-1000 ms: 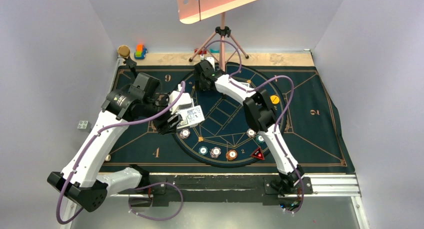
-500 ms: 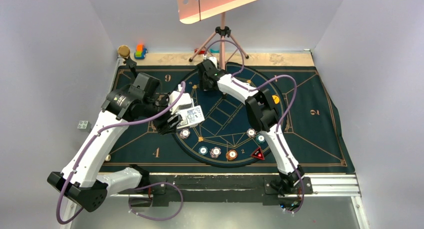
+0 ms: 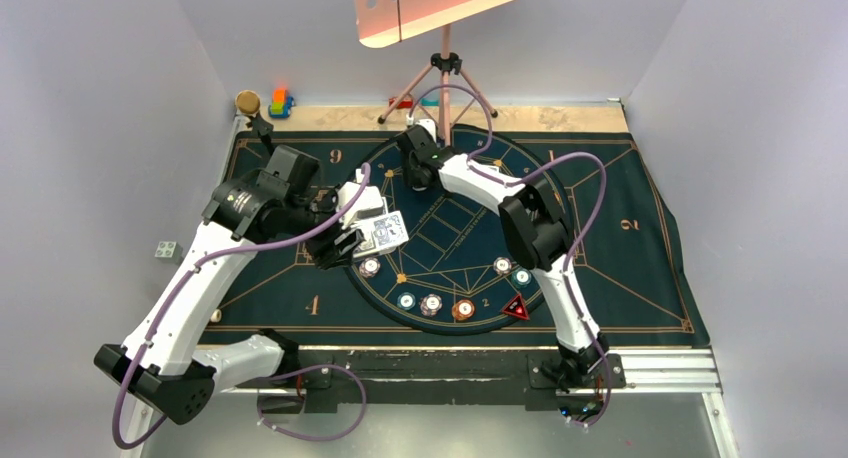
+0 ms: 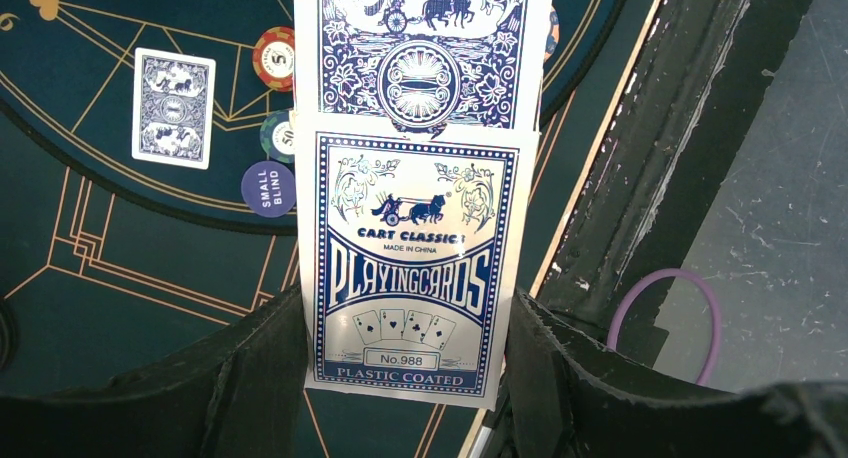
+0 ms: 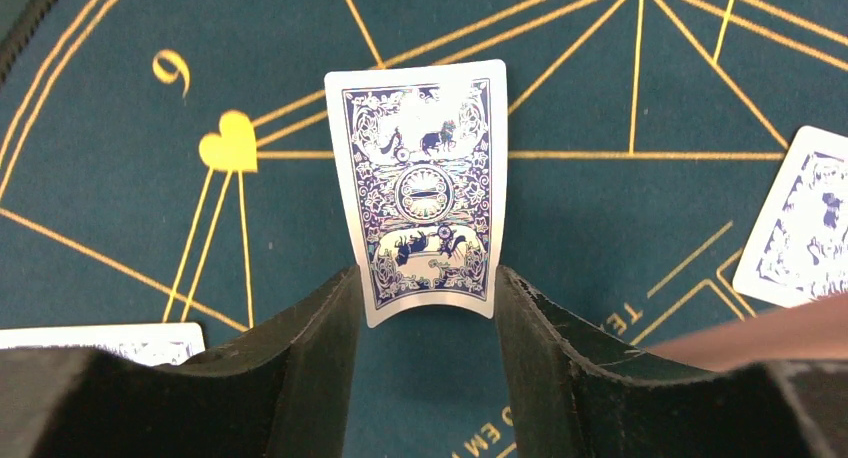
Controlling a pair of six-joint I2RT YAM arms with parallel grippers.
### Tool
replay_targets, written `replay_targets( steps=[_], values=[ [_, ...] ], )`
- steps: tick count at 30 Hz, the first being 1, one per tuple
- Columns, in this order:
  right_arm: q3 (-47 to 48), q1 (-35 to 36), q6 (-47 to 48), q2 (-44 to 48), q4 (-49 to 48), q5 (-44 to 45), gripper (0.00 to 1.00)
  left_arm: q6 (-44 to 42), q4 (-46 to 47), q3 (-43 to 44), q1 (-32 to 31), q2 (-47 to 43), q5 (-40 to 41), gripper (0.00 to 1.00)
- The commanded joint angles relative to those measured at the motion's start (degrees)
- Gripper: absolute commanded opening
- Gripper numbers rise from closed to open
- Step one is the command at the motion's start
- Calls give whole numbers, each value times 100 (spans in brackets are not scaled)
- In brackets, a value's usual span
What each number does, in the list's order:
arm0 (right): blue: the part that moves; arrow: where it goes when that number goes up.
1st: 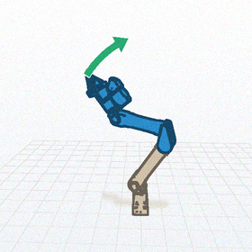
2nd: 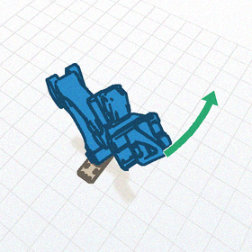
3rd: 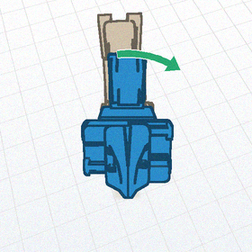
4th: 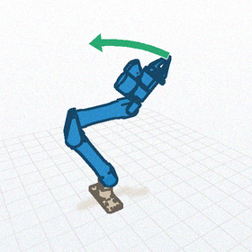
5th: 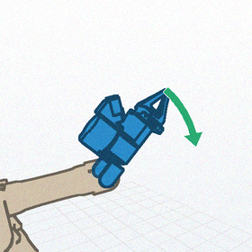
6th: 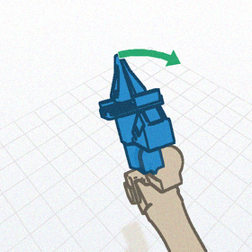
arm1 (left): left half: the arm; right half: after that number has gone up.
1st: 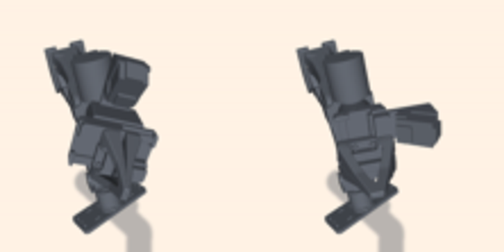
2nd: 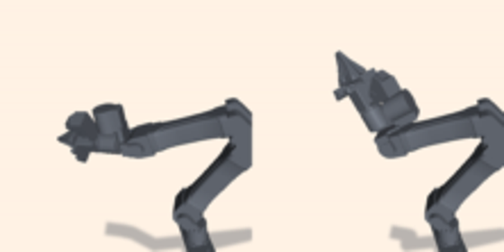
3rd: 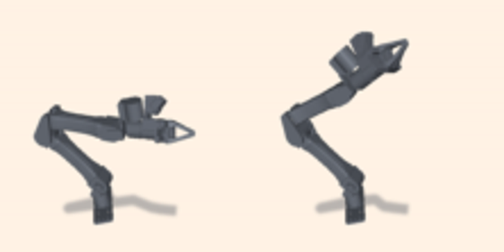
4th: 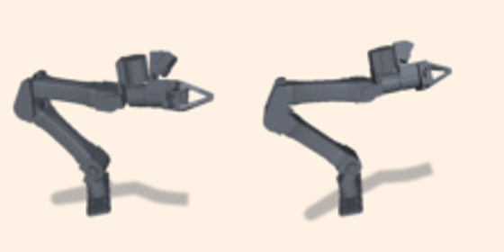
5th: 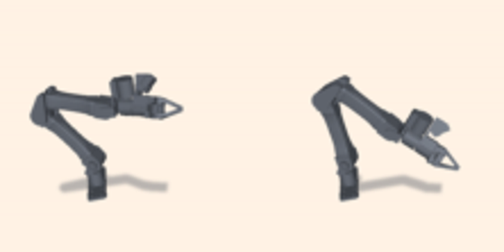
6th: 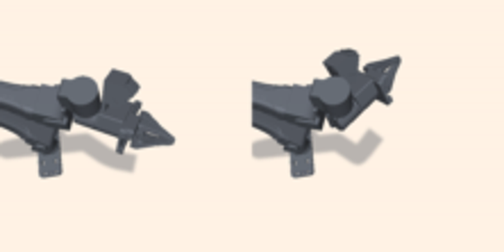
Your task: Distribute texas hold em gaming equipment
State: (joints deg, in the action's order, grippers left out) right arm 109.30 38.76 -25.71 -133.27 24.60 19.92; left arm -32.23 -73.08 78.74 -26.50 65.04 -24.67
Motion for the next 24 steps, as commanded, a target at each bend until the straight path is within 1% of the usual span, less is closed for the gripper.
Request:
replay_targets(
  steps=[1, 12, 18, 24],
  values=[
    [-440, 134, -97, 542, 170, -65, 42, -81, 56, 150, 48, -143, -69, 0],
    [-2583, 467, -293, 2072, 174, -60, 46, -99, 3, 222, 45, -165, -91, 0],
    [-4276, 508, -581, 3355, 142, 23, 47, -102, -57, 282, 45, -164, -134, 0],
    [-5568, 544, -1148, 4546, 771, 389, 48, -99, -77, 300, 41, -140, -195, 0]
  ],
)
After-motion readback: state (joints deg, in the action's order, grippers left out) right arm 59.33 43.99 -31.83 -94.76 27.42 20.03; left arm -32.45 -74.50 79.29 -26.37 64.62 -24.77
